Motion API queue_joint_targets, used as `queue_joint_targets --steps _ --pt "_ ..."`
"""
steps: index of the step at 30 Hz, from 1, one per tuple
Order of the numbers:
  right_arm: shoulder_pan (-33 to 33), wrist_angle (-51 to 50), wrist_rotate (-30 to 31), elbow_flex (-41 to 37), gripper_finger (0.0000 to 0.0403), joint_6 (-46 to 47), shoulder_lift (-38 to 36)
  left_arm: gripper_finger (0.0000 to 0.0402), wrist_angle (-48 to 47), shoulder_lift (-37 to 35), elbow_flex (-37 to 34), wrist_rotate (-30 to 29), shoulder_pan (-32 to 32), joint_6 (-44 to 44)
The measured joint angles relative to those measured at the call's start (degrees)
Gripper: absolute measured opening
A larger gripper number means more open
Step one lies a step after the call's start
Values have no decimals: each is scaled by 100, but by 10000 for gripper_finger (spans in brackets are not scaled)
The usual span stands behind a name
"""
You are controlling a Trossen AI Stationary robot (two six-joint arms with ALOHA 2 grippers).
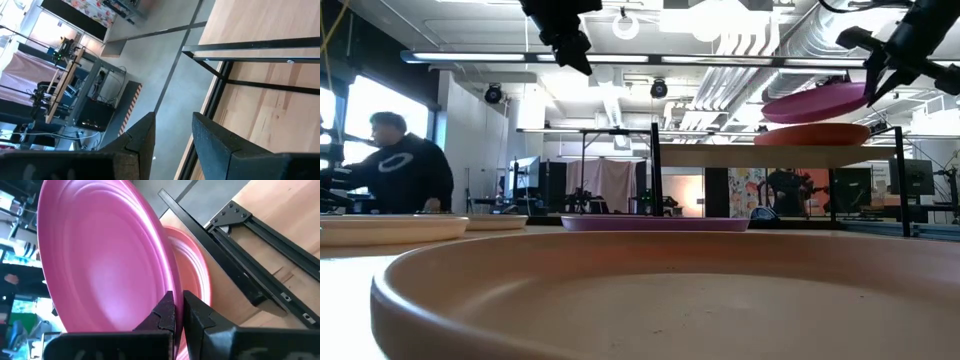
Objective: Place and stack plates onto a shelf
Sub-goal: Stack the pink plate on top of the orange plate on the shelf
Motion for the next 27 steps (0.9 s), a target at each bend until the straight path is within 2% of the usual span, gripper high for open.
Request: queue_joint_targets --steps 5,11,27 --pt "0 91 -83 0 0 18 287 117 -1 0 0 0 -7 -45" --pt "0 36 109 0 0 295 567 117 -15 0 -2 0 -7 -145" --pt "1 37 89 0 4 295 690 117 -15 0 -4 0 -8 -142"
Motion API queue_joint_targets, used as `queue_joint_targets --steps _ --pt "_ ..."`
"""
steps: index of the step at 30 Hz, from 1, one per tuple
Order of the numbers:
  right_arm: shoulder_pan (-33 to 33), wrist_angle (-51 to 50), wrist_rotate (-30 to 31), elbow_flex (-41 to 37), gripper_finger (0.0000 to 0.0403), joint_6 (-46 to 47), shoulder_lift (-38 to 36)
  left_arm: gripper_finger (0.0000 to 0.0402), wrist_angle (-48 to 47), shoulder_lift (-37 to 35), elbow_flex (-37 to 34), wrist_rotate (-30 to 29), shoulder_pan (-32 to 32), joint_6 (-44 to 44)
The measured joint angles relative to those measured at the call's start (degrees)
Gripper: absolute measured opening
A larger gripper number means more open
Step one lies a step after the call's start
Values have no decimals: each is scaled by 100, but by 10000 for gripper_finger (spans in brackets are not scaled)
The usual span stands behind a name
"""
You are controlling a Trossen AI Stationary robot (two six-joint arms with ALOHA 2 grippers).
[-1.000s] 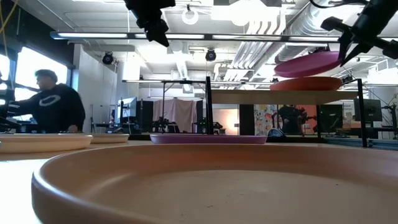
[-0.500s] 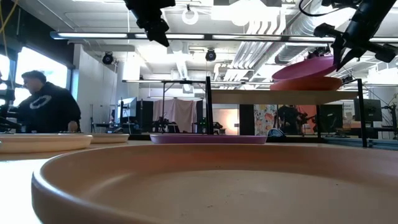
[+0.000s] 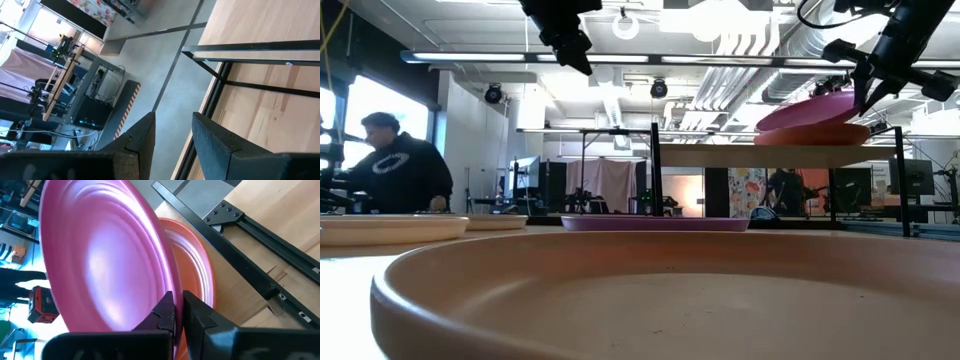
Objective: Place and stack plates onto a shelf
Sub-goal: Stack the pink plate on top of the orange plate on the shelf
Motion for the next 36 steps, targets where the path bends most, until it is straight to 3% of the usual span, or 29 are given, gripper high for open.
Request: queue_joint_targets --steps 14,23,36 --pt "-1 -2 34 0 41 4 0 117 -2 0 0 0 0 2" --pt "-1 -4 -259 2 42 -550 -10 117 -9 0 0 0 1 2" --pt "-1 -4 -327 2 42 -586 -11 117 -9 0 0 0 0 3"
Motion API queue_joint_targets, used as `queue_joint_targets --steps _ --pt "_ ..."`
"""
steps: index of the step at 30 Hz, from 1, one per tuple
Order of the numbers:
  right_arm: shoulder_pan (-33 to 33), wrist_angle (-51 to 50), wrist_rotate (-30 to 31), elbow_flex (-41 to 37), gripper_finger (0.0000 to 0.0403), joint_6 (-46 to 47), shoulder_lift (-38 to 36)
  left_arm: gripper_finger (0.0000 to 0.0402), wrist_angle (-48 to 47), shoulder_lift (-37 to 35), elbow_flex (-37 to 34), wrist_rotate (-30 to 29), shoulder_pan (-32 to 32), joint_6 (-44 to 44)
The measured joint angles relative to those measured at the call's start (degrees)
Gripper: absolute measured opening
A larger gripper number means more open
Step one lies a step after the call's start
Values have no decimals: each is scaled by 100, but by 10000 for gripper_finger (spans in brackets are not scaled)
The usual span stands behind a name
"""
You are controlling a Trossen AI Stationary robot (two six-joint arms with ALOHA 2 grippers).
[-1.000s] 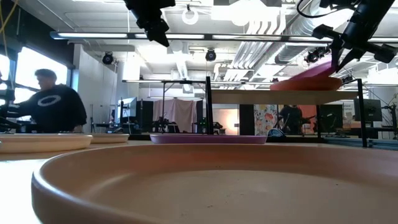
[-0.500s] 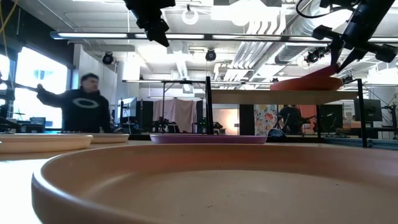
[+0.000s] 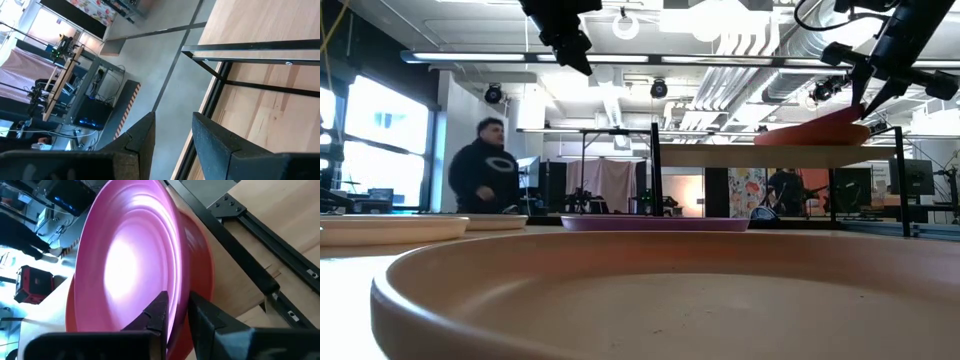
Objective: Place and stack plates onto a shelf
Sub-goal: Stack the pink plate on top of the orange plate on the shelf
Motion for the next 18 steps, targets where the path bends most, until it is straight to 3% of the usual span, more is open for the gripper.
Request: queue_joint_targets --steps 12,18 --pt "1 2 -188 2 44 -280 0 117 0 0 0 2 1 2" --pt "0 26 -195 2 78 -251 0 117 0 0 0 309 2 2"
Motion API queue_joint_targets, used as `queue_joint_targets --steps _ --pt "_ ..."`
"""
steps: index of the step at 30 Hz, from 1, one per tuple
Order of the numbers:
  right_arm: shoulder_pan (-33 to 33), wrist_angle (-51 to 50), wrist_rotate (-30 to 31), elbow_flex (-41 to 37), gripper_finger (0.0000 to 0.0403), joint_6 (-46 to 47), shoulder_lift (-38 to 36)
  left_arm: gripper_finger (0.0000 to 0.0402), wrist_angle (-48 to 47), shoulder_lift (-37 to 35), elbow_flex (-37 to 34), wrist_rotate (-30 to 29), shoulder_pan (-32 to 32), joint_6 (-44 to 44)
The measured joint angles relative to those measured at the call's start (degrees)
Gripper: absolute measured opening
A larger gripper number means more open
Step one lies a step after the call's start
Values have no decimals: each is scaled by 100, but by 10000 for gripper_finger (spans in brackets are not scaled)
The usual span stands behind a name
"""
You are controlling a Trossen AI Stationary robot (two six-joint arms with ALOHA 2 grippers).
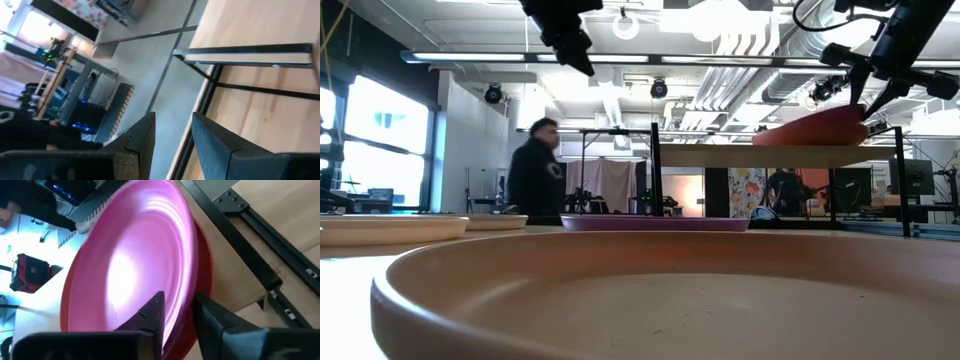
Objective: Place and stack plates onto a shelf
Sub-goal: Stack the pink plate on top of the orange plate on the shelf, then stack the purple plate on top of the pink plate on the shelf
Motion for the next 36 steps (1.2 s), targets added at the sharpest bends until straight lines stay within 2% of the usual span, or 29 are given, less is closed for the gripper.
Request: queue_joint_targets --steps 5,9,18,36 --pt "2 89 -108 0 115 31 0 117 1 0 0 101 -2 -1" --pt "0 93 -300 37 128 -14 -41 117 0 0 0 100 -2 0" --pt "0 8 -678 418 131 -564 -249 117 -17 0 0 101 -2 0" --pt "4 -138 -1252 476 131 -672 -260 117 -17 0 0 98 -2 -2"
